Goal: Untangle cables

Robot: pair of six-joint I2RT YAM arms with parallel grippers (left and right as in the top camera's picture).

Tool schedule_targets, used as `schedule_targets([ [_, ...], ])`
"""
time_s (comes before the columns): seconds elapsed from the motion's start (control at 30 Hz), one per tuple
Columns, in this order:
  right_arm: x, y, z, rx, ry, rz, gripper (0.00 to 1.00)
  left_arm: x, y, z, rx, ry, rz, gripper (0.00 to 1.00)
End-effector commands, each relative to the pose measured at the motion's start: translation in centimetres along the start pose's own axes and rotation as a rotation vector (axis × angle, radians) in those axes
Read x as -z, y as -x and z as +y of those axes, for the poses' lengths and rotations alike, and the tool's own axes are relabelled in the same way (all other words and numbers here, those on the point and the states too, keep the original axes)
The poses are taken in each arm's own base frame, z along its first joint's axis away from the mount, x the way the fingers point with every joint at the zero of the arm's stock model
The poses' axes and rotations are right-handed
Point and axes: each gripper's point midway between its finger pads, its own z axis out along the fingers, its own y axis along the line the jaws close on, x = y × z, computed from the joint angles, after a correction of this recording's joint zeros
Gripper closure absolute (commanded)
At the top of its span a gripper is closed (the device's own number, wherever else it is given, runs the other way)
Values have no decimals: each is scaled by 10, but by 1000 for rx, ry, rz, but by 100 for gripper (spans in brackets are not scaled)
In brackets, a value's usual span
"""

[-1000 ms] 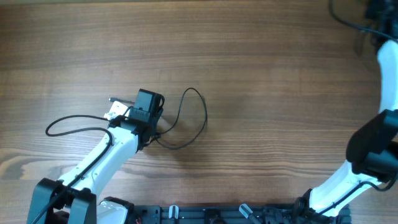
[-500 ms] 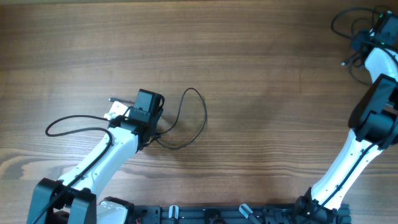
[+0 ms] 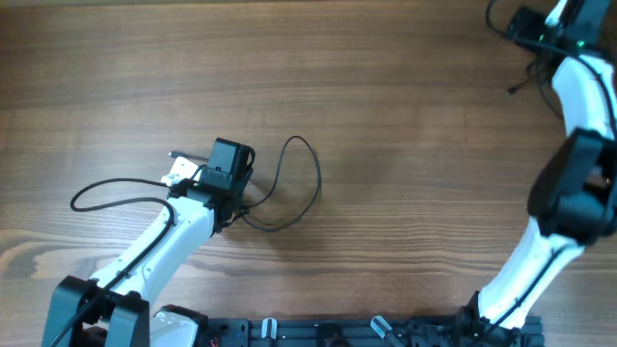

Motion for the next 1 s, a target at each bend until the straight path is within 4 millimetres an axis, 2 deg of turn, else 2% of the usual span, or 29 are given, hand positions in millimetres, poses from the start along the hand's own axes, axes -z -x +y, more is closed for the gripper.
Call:
schedule_targets([
  [0.0,76,36,68,11,152,-56,0,-1,2,1,4,8,-15,0],
  [0.03,88,29,80,-1,165,-23,0,-1,2,1,4,9,-15,0],
  [0.1,100,10,92,-15,151,47,0,-1,2,1,4,8,-15,0],
  [0.17,99,-4,78,-103,23,89,0,-1,2,1,4,9,-15,0],
  [0.23,98,-21,49,-204,-143,119,0,-1,2,1,4,9,-15,0],
  [0.27,99,-30,43,-207,-168,150,0,-1,2,1,4,8,-15,0],
  [0.33,101,-51,48,-171,-139,245,0,-1,2,1,4,8,-15,0],
  [0.4,110,-81,76,-61,21,393,0,-1,2,1,4,8,-15,0],
  [0.43,117,-98,102,13,164,467,0,-1,2,1,4,9,-15,0],
  [0.5,127,-123,136,136,341,533,0,-1,2,1,4,8,-15,0],
  [0.6,143,-176,176,186,482,675,0,-1,2,1,4,8,-15,0],
  [0.63,147,-188,184,190,511,704,0,-1,2,1,4,8,-15,0],
  [0.67,156,-211,200,195,565,764,0,-1,2,1,4,8,-15,0],
  [0.7,162,-231,209,170,572,822,0,-1,2,1,5,7,-15,0],
  [0.8,175,-288,220,60,485,984,0,-1,-2,-3,9,-12,6,0],
  [0.9,192,-339,228,54,444,1100,0,6,38,5,42,20,-180,0],
  [0.97,207,-366,235,77,451,1160,0,22,68,15,88,33,-294,0],
])
